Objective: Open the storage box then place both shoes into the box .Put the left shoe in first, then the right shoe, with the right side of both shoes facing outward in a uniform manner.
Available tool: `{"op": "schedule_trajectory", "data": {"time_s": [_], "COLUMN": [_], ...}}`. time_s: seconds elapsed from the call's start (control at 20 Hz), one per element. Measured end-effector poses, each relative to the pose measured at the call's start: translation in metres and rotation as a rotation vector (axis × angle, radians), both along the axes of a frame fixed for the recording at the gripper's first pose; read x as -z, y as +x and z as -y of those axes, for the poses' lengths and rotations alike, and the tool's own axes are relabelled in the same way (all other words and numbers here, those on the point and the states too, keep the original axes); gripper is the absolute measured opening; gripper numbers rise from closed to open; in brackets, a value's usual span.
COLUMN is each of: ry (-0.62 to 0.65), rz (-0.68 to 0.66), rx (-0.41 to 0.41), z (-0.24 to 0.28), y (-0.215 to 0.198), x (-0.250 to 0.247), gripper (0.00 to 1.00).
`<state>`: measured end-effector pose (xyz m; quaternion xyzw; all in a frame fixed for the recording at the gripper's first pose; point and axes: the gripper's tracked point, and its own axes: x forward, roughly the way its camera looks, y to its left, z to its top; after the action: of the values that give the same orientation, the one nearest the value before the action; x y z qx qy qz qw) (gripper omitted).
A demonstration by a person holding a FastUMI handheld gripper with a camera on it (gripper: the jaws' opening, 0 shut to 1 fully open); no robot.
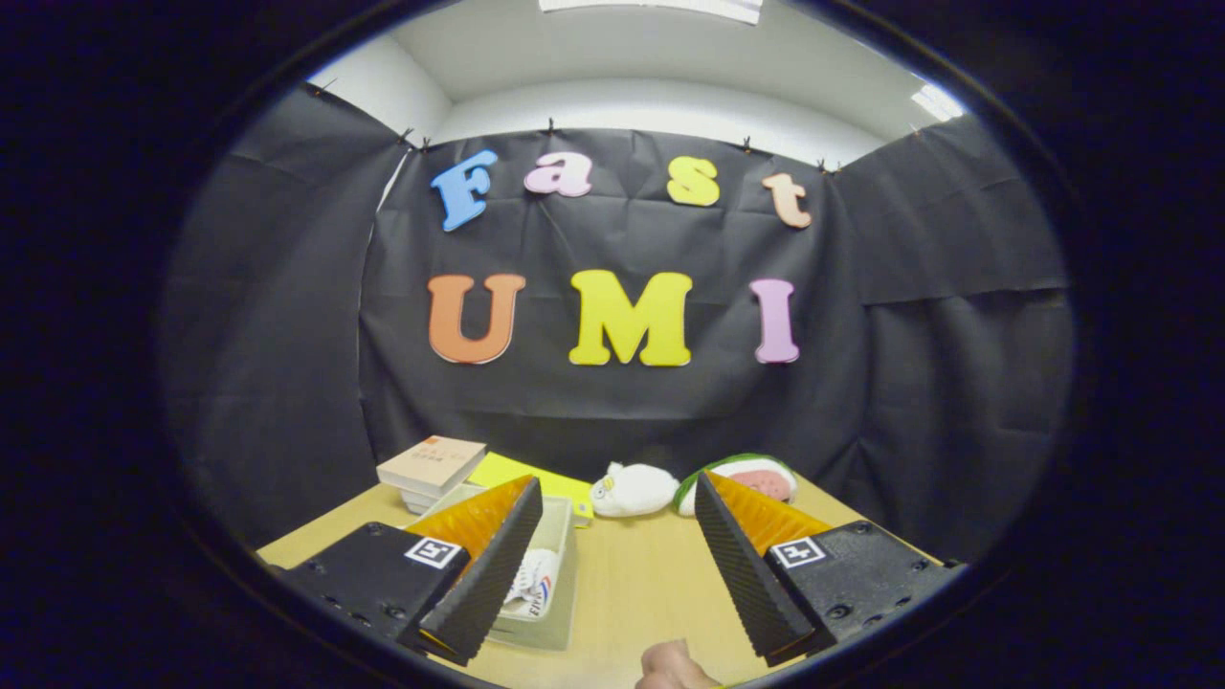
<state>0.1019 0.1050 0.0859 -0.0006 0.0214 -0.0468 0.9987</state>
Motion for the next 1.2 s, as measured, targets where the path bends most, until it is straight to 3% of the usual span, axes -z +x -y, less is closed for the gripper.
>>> {"op": "schedule_trajectory", "data": {"time_s": [0.6, 1.2], "ry": [-0.005, 0.034], "rz": [0.047, 0.034], "rx": [-0.001, -0.012], "z": [0.057, 0.08], "y": [-0.07, -0.08], "x": [0.029, 0.045], "gripper": [1.0, 1.0]}}
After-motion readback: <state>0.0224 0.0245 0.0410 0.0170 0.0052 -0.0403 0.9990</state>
